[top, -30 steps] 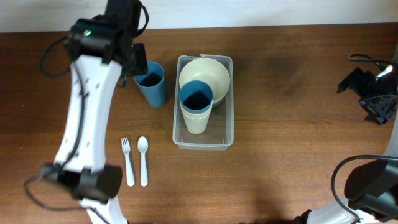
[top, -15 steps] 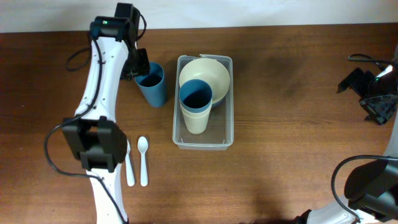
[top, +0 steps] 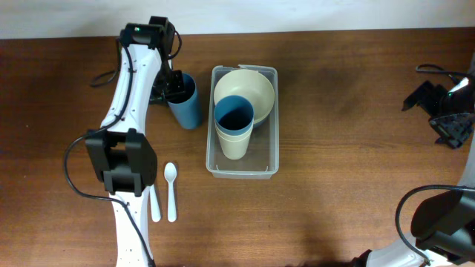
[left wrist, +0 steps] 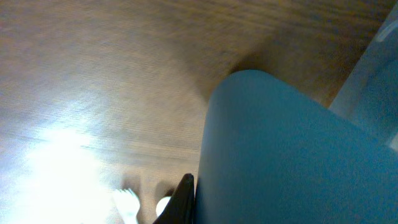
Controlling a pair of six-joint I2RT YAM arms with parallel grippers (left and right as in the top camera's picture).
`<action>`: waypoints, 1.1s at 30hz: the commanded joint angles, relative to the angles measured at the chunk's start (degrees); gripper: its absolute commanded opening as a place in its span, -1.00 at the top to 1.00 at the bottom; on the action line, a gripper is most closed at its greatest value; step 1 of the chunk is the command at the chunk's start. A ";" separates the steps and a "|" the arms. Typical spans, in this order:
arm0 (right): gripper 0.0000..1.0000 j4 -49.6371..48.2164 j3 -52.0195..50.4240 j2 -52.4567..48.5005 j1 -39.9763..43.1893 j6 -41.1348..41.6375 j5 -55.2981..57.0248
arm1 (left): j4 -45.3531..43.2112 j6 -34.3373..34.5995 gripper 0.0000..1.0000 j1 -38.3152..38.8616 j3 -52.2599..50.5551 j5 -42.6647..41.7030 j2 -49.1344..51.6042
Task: Pack container
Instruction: 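Move the left gripper to the remaining blue cup and grasp it, then lift the blue cup with the left gripper over the container's cups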
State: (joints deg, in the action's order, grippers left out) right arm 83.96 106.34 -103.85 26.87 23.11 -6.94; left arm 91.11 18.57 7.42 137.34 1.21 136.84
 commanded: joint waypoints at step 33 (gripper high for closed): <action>-0.98 0.02 0.79 1.27 0.20 -0.39 0.31 | 5.57 -10.58 0.97 17.73 1.68 1.73 -33.99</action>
State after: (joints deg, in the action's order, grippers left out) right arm 83.99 106.34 -103.85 26.87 23.14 -6.94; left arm 96.68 8.95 24.80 142.08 3.55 102.19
